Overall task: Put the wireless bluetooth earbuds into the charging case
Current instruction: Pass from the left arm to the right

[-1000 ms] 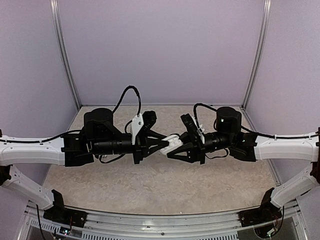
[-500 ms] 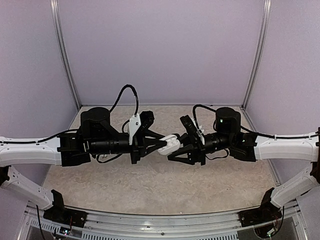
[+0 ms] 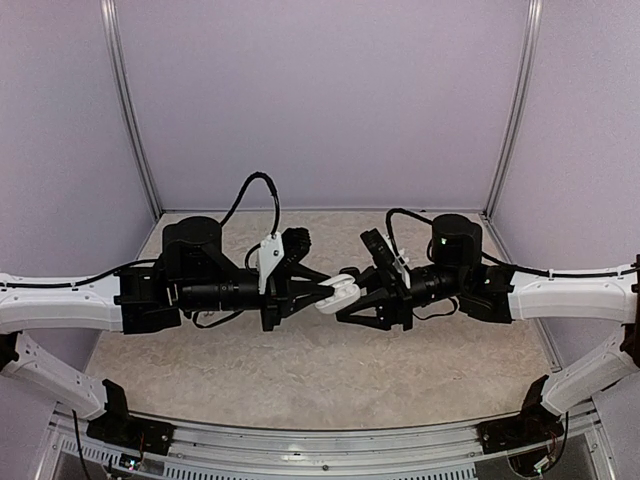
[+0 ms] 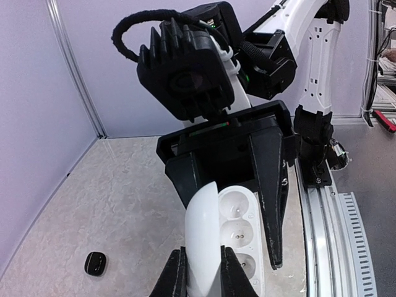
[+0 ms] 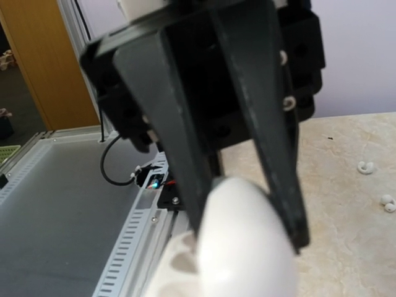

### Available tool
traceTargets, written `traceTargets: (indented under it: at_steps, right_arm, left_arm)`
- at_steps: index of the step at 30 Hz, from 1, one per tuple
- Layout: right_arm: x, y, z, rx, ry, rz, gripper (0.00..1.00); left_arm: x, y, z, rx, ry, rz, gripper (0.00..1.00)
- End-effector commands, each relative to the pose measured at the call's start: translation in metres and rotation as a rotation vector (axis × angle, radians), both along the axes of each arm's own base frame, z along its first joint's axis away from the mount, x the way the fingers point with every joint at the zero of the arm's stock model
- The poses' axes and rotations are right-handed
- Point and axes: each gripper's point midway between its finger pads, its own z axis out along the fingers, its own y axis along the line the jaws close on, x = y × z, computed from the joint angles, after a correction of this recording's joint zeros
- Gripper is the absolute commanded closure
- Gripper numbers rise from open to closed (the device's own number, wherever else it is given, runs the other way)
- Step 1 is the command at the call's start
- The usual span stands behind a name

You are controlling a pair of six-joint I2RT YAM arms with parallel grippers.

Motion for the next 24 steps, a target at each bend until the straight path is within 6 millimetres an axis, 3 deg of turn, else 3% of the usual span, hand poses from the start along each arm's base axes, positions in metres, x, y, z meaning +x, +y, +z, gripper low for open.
traceTargets:
  at_steps: [1, 11, 19, 24]
  right_arm:
    - [0.001, -0.002, 0.016, 0.04, -0.014, 0.006, 0.69]
    - [0.0, -0.004, 0.014, 0.044, -0.023, 0.007, 0.82]
    - [-0.004, -0.007, 0.014, 0.058, -0.068, 0.021, 0.93]
    - [-0.008, -0.01, 0.014, 0.075, -0.1, 0.031, 0.95]
  left_arm:
    - [-0.003, -0.001, 0.004, 0.003, -0.029, 0.002, 0.94]
    - [-0.002, 0.002, 0.006, -0.01, -0.034, 0.009, 0.93]
    - [0.006, 0.008, 0.019, -0.071, 0.016, 0.043, 0.68]
    - [0.02, 0.017, 0.024, -0.1, 0.056, 0.091, 0.62]
